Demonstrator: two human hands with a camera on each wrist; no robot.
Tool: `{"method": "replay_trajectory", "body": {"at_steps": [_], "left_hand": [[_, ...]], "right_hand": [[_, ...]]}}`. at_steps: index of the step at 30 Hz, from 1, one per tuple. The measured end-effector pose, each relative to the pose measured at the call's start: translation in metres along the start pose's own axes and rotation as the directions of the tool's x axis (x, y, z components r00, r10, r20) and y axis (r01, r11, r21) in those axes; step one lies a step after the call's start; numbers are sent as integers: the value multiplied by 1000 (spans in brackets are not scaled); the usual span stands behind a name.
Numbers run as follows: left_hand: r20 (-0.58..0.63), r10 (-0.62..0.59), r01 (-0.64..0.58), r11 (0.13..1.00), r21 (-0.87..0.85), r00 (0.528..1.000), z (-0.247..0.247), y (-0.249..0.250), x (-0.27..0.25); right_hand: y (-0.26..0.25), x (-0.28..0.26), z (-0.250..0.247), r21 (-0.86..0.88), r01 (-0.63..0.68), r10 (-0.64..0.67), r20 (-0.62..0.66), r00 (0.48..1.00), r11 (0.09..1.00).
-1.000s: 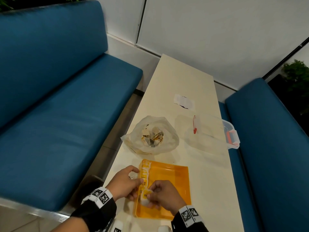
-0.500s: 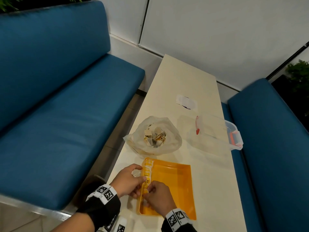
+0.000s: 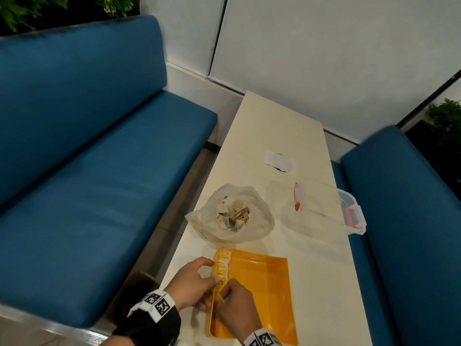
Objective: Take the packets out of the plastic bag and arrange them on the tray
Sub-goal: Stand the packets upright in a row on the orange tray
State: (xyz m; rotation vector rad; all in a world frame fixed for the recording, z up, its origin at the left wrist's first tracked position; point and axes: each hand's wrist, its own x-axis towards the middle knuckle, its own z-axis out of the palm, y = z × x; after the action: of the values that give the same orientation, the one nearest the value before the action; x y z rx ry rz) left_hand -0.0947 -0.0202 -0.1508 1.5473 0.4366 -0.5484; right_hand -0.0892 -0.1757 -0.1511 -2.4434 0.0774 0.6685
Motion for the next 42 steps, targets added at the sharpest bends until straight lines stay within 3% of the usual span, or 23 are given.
{"method": "replay_trajectory", "body": {"at_steps": [7, 10, 13, 17, 20, 25, 28, 33, 36, 39, 42], "left_hand": [[17, -28, 28, 999, -26, 999, -4, 8, -9], [9, -76, 77, 985, -157, 997, -10, 16, -18], [57, -146, 157, 917, -366, 988, -20, 24, -25], [141, -149, 202, 806, -556, 979, -29, 33, -30], [147, -122, 186, 780, -597, 982, -31, 38, -31], [161, -122, 198, 744, -638, 979, -29, 39, -30], [170, -102, 186, 774, -605, 980, -30, 42, -32], [181, -85, 176, 797, -577, 980, -33, 38, -30], [110, -73, 123, 819, -561, 991, -34, 34, -30], [59, -68, 90, 795, -600, 996, -34, 34, -29], [96, -53, 103, 754, -648, 994, -35, 36, -29]], "right_hand": [[-4, -1, -2, -2, 9, -9, -8, 1000, 1000], [-3, -2, -6, -25, 25, -25, -7, 1000, 999], [-6, -1, -17, -77, 99, -105, -74, 992, 992], [-34, -9, -39, 29, 287, -281, -140, 950, 957], [-56, -16, -49, 94, 407, -392, -142, 909, 909], [-72, -24, -54, 59, 567, -567, -9, 823, 822], [-72, -23, -51, 23, 622, -622, 78, 779, 782], [-64, -17, -51, 44, 610, -610, -5, 792, 791], [-61, -14, -55, 86, 596, -593, -66, 803, 798], [-61, -11, -62, 166, 515, -507, -94, 857, 841], [-63, -10, -68, 267, 422, -412, -93, 906, 867]]}}
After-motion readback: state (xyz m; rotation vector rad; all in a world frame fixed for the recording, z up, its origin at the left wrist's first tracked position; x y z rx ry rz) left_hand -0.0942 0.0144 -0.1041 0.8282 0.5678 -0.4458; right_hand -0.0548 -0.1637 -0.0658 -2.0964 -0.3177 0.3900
